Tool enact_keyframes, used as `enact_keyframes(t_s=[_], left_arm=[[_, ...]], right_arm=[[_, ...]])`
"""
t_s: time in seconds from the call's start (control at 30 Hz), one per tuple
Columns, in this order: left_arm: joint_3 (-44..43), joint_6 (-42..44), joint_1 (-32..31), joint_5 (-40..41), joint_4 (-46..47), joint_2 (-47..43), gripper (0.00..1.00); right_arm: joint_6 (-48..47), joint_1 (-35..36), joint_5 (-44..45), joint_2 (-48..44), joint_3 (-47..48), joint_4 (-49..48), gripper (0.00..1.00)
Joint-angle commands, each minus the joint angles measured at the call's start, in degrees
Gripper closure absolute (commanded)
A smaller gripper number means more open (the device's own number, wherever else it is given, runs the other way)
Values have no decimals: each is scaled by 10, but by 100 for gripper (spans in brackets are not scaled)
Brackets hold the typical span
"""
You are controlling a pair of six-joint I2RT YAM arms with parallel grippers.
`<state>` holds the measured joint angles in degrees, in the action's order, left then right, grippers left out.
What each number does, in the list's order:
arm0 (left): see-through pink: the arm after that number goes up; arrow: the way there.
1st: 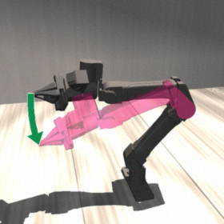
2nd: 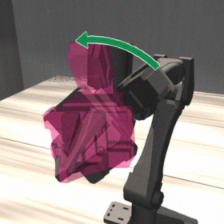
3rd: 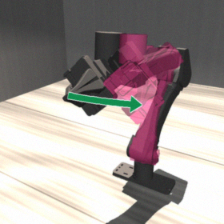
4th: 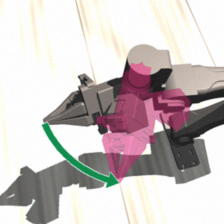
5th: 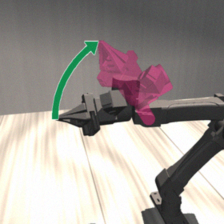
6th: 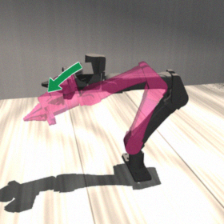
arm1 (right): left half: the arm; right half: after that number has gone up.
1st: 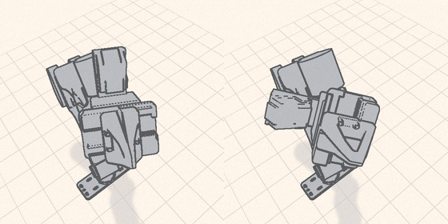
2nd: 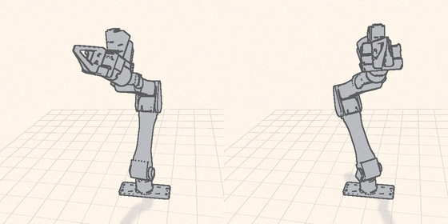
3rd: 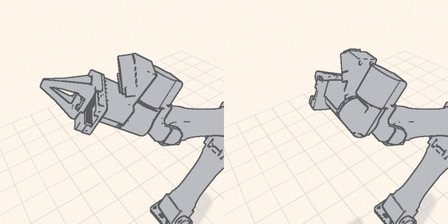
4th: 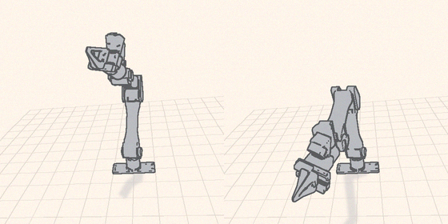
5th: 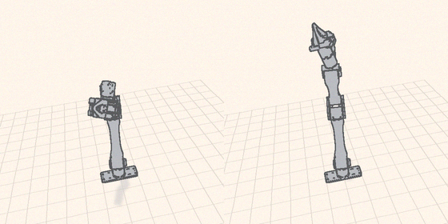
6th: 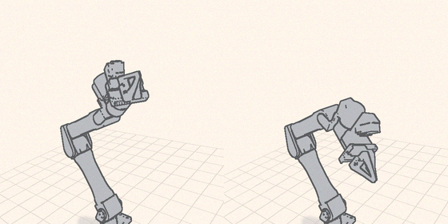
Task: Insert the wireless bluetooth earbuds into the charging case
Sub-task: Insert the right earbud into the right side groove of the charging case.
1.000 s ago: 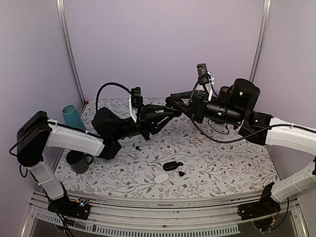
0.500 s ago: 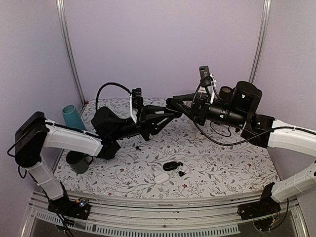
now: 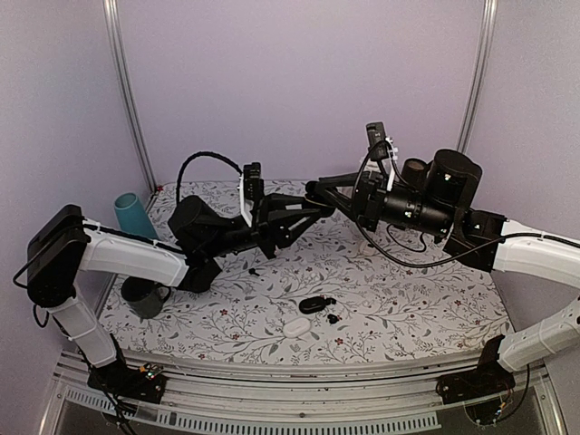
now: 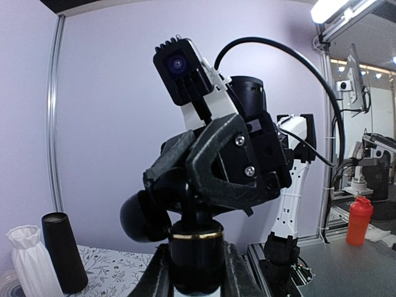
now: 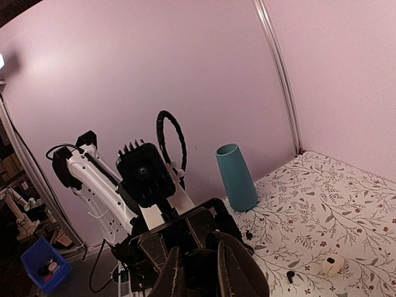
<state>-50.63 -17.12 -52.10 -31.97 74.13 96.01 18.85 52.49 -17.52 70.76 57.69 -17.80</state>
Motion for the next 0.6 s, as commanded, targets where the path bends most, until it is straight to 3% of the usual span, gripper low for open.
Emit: enact_keyframes(t_s=[0.0,0.57], left_arm=[[-8,-1,3,10,57,-31,100],[-15,-21,3,-9,51,-16,100]], right_arm=[[11,-3,1,0,1,31,94],[29,-4,-46,7,19,-29,94]])
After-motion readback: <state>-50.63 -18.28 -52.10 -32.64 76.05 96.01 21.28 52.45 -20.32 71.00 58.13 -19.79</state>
